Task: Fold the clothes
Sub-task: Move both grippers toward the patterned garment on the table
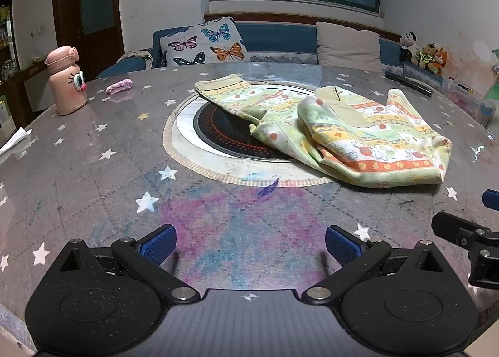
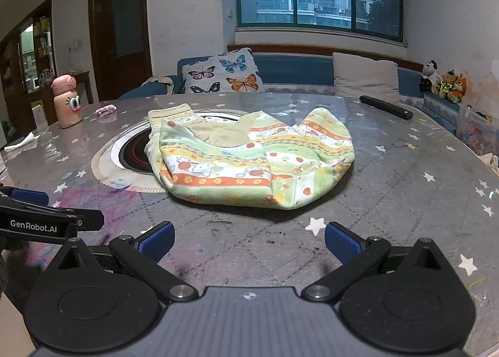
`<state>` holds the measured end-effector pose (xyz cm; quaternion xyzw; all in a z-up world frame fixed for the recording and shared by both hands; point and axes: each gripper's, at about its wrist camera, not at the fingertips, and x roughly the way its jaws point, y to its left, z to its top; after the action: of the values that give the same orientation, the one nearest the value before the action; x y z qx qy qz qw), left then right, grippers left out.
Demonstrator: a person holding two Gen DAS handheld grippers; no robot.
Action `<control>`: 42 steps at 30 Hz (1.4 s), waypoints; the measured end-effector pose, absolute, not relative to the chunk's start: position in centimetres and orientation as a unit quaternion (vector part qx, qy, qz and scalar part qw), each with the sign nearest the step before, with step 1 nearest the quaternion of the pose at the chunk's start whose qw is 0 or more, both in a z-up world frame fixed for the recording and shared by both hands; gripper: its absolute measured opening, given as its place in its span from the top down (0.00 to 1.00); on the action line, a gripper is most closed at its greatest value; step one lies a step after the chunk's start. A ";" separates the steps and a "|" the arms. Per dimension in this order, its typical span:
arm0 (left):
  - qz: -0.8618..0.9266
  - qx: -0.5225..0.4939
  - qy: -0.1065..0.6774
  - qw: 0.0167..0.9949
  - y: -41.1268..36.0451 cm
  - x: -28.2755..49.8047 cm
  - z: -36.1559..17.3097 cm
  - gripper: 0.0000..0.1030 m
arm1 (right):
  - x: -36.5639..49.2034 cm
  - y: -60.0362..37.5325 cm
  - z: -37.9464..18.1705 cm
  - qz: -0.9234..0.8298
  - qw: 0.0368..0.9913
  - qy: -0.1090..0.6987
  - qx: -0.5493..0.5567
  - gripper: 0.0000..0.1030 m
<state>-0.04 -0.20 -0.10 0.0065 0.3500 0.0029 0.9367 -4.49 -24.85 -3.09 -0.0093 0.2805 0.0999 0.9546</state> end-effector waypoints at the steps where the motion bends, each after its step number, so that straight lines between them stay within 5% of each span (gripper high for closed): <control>1: 0.003 0.006 0.350 0.937 -0.4 -0.1 -0.2 0.00 | -4.5 -24.8 -3.1 0.101 0.954 0.282 -0.009 0.00; 42: 0.001 0.021 0.359 0.933 -2.9 0.7 -1.3 0.00 | -4.0 -23.5 -3.3 0.120 0.946 0.300 -0.017 0.00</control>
<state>0.71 -2.93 -1.32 0.0210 0.3593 0.0006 0.9330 -3.99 -23.50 -3.33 -0.0166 0.3001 0.1201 0.9462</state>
